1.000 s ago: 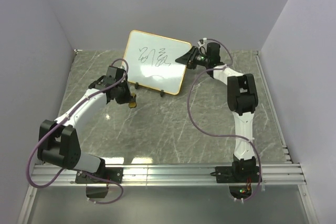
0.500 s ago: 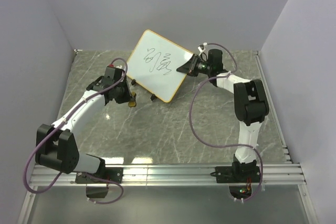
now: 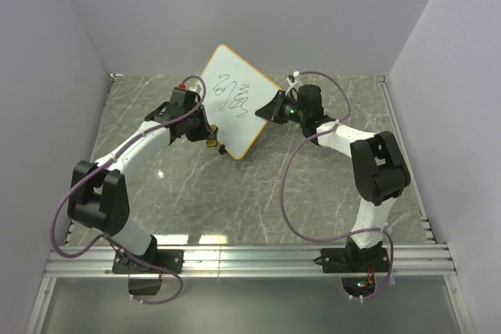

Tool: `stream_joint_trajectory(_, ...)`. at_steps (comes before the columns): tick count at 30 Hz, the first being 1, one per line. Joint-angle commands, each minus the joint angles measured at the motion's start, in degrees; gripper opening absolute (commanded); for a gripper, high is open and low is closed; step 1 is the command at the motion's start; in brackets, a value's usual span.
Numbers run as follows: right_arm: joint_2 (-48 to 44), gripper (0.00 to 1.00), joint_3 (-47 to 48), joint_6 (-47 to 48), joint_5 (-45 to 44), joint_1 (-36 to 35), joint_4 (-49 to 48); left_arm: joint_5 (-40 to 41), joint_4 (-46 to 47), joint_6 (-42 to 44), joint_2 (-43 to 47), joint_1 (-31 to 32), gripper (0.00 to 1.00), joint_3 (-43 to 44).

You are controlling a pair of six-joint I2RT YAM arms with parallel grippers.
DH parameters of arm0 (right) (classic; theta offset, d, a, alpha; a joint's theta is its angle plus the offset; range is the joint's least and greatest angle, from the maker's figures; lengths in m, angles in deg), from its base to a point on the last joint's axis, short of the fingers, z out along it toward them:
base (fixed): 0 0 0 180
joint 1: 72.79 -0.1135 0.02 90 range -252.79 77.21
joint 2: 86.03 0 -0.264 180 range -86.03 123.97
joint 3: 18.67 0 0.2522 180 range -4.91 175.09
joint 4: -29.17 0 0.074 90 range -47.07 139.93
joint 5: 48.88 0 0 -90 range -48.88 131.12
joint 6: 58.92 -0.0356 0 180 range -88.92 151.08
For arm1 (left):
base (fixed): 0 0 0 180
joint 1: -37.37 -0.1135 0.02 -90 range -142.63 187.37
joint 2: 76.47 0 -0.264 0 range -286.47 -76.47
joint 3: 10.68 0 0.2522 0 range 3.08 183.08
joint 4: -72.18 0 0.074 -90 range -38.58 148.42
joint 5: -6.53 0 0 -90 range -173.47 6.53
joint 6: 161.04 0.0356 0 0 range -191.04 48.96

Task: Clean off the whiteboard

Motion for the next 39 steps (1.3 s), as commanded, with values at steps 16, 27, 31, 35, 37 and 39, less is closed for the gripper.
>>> stream_joint_trajectory(16, 3.58, 0.00, 4.04, 6.20, 1.96, -6.64, 21.44, -2.80, 13.51, 0.08, -16.75, 8.11, 0.01, 16.51)
stream_joint_trajectory(27, 3.50, 0.00, 5.72, 10.69, 1.88, -6.56, 30.06, 0.37, 16.94, -0.01, -22.99, 7.67, 0.00, 17.75)
stream_joint_trajectory(31, 2.09, 0.00, 4.84, 11.92, 1.88, -6.56, 31.38, 0.11, 18.87, -0.70, -24.49, 5.84, 0.00, 14.86)
stream_joint_trajectory(35, 0.69, 0.00, 4.05, 13.59, 1.88, -6.47, 32.87, -2.70, 21.24, -2.03, -26.16, 2.32, 0.00, 13.09)
stream_joint_trajectory(37, 0.42, 0.00, 3.17, 13.85, 2.14, -6.29, 33.14, -4.72, 21.07, -2.03, -27.66, 0.56, 0.00, 14.06)
stream_joint_trajectory(39, 0.51, 0.00, 2.73, 14.20, 2.49, -6.29, 33.67, -5.26, 20.81, -1.42, -28.62, -0.06, 0.00, 14.93)
